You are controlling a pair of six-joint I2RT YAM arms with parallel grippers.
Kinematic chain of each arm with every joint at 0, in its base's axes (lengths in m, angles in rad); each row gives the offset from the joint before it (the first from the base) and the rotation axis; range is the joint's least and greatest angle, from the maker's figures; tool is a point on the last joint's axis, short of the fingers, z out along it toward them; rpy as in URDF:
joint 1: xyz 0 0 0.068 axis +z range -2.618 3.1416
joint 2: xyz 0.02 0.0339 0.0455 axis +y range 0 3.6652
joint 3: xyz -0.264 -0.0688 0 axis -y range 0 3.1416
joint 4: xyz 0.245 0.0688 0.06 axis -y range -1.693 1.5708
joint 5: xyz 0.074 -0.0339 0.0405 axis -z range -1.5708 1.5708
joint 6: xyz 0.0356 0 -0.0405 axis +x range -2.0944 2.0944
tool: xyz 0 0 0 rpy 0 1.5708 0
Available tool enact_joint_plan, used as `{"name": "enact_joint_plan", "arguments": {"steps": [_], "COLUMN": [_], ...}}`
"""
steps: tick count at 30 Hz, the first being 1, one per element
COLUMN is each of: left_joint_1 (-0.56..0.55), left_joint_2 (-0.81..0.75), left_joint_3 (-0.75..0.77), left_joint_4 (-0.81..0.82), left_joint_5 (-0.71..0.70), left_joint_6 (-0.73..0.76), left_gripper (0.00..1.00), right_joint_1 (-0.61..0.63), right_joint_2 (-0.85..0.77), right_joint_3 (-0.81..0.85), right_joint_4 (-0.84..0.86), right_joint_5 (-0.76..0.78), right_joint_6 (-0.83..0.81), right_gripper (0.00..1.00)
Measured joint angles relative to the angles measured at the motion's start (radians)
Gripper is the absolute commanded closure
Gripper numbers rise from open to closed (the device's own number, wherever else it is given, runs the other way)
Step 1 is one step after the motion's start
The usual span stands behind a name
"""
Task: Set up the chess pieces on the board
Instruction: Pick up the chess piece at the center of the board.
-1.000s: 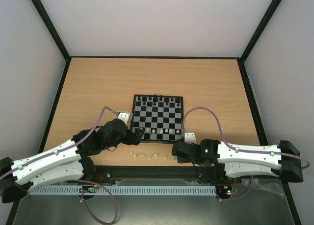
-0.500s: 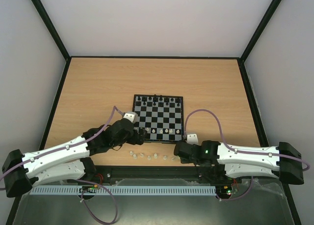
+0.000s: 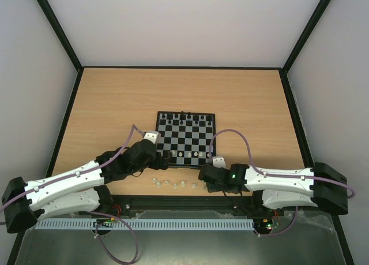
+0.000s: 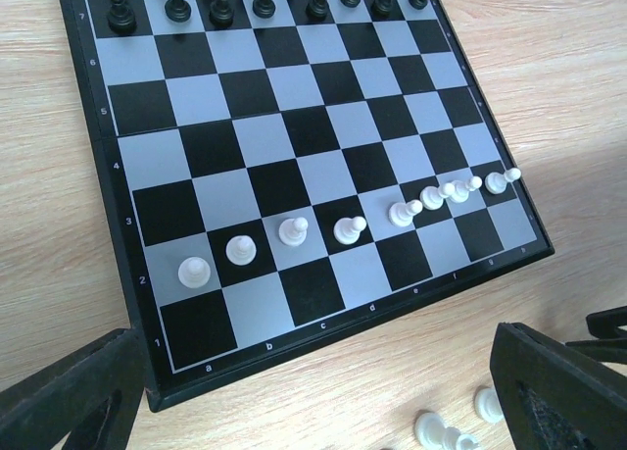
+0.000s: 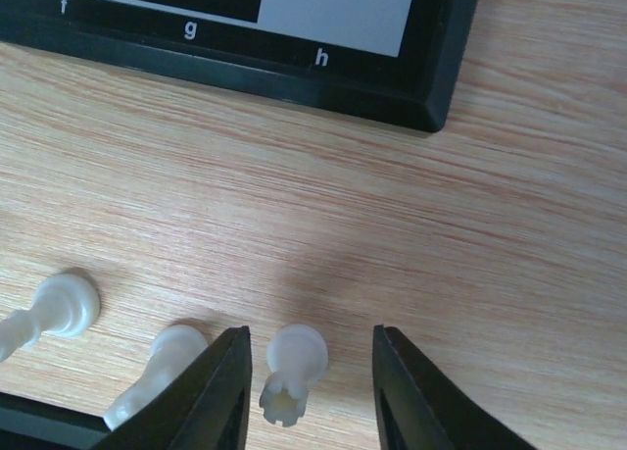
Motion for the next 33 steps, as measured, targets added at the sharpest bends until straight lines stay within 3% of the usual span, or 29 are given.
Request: {"name": "enact_joint_plan", "arguments": {"steps": [14,22,33], "left_joint_1": [0.0,0.0,0.013], "left_joint_2": [-0.016,-0.016,-0.004], "left_joint_3": [0.0,0.0,0.0], "left_joint_4": [-0.001,-0.001,-0.01], "left_joint_5": [-0.004,-0.005,-0.013], "left_joint_6": [-0.001,-0.004,-0.004], "left_gripper": [0.01,0.01,0.01], "right_joint_1": [-0.002,-0.01,-0.242], "right_joint_2": [0.023,0.01,0.078], "right_joint_3": [-0.007,0.016,0.187], "right_joint_4": [0.018,-0.007,-0.012], "right_joint_5": [-0.036,-0.016,-0.016], "right_joint_6": [-0.001,-0.006,-0.206], "right_gripper": [0.88,0.87,0.88]}}
